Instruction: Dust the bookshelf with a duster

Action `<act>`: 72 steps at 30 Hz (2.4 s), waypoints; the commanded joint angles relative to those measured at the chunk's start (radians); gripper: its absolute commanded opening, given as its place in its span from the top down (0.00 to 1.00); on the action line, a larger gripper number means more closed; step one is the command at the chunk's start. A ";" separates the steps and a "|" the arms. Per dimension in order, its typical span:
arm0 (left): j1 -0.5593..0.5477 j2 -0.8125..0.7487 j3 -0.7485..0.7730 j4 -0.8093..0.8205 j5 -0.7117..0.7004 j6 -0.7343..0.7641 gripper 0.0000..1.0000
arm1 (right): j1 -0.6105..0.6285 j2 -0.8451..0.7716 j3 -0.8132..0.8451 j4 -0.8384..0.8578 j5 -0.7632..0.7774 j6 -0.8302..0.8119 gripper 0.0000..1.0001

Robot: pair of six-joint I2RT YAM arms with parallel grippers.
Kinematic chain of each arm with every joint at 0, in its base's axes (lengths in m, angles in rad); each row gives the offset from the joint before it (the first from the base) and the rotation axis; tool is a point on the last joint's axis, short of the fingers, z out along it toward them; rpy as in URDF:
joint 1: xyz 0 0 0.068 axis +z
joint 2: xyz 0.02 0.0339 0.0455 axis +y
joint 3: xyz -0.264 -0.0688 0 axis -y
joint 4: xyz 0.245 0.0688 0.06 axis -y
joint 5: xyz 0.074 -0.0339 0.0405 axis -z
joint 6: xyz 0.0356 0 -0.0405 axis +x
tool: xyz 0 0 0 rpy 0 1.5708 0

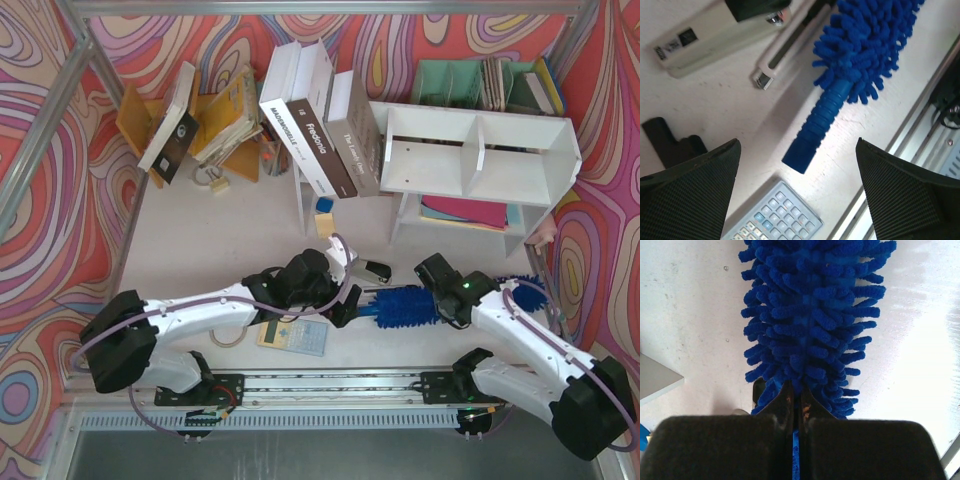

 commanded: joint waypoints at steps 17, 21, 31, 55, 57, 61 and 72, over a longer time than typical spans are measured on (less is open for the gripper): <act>-0.025 0.243 0.176 -0.130 0.152 0.129 0.23 | -0.005 -0.091 0.034 -0.020 0.035 -0.021 1.00; -0.050 0.278 0.213 -0.160 0.119 0.161 0.32 | -0.004 -0.111 0.035 -0.024 0.034 -0.022 1.00; -0.148 0.275 0.232 -0.188 -0.028 0.211 0.74 | -0.005 -0.141 0.040 -0.061 0.031 -0.017 1.00; -0.247 0.003 0.077 -0.046 -0.112 0.241 1.00 | -0.005 -0.219 -0.054 -0.022 0.004 -0.068 0.33; -0.250 -0.006 0.073 -0.047 -0.112 0.239 1.00 | -0.004 -0.251 -0.096 0.106 0.009 -0.116 0.33; -0.256 -0.010 0.070 -0.049 -0.113 0.236 1.00 | -0.004 -0.308 -0.164 0.256 0.020 -0.190 0.33; -0.257 -0.048 0.047 -0.029 -0.106 0.214 1.00 | -0.005 -0.328 -0.219 0.378 0.017 -0.252 0.31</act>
